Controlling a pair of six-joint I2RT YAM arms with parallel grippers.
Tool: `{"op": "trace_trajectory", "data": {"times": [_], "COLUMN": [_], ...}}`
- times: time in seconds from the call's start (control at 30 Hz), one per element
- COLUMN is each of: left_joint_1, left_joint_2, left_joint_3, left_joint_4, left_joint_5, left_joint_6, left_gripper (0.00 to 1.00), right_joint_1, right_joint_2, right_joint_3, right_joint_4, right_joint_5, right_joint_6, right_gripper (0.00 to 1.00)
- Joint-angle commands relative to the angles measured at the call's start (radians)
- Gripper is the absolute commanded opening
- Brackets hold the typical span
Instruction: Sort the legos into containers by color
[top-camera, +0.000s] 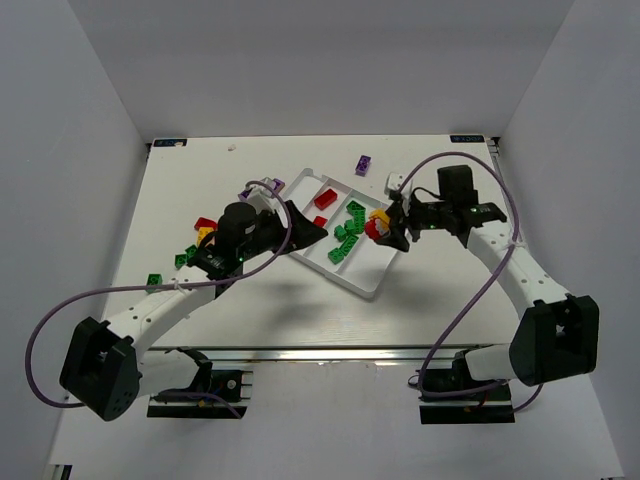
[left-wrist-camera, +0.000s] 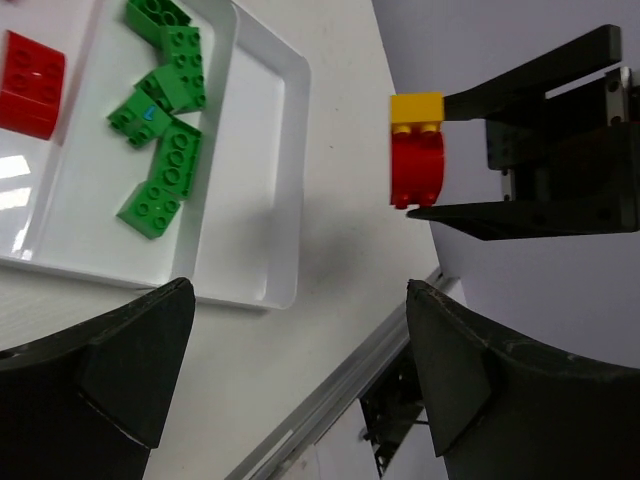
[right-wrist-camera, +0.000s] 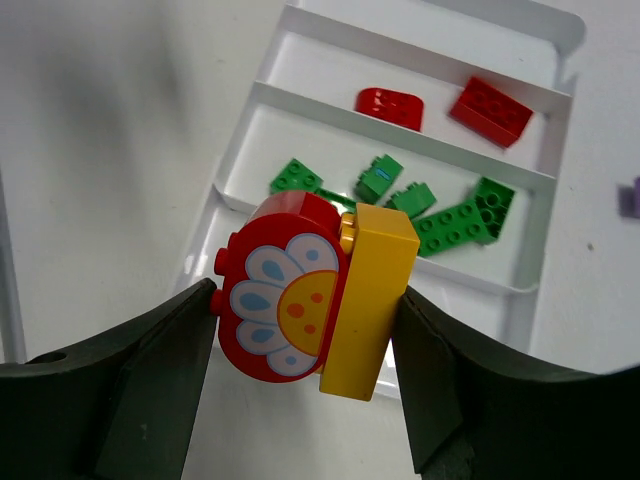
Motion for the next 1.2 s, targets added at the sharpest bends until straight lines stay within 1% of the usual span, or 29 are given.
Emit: {"op": "trace_trajectory", "data": {"times": [0.0,0.07,0.13,0.3,0.47,1.0,1.17], "left_joint_1": [0.005,0.003,0.0,-0.016,-0.033,-0.055,-0.055], "left_joint_2": [0.009,0.012,0.017,0.029,0.046,0.141,0.158], "left_joint_3": [0.033,0.035,0.035,0.021,0.009,0.038,0.05], "left_joint_4": [0.099,0.107,0.111,0.119,0.148,0.202,0.225], "left_joint_5": [0.126,0.149,0.16,0.154,0.138,0.167,0.175], "left_joint_6": [-0.015,-0.015,-0.016,-0.021,-0.036,-0.042,-0.049], "left_gripper": [0.96,0.96,0.95,0.94,0.92,0.82,0.82], "right_joint_1": [0.086,0.14,0.183,0.243,0.295,0.337,0.356], "right_joint_2": [-0.027,-0.021,-0.007,0.02,0.036,0.033,0.028], "right_joint_3": [-0.006,0.004,0.016,0.048,0.066,0.093,0.082], "right_joint_4": [0.071,0.078,0.095,0.108,0.129,0.14,0.141], "right_joint_5": [0.015,0.039,0.1,0.154,0.174,0.133,0.128], "right_joint_6": [0.034,0.043,0.061,0.086,0.12,0.17,0.175], "right_gripper": [0.13,0.13,0.13,0.12,0.13,0.13,0.13]}}
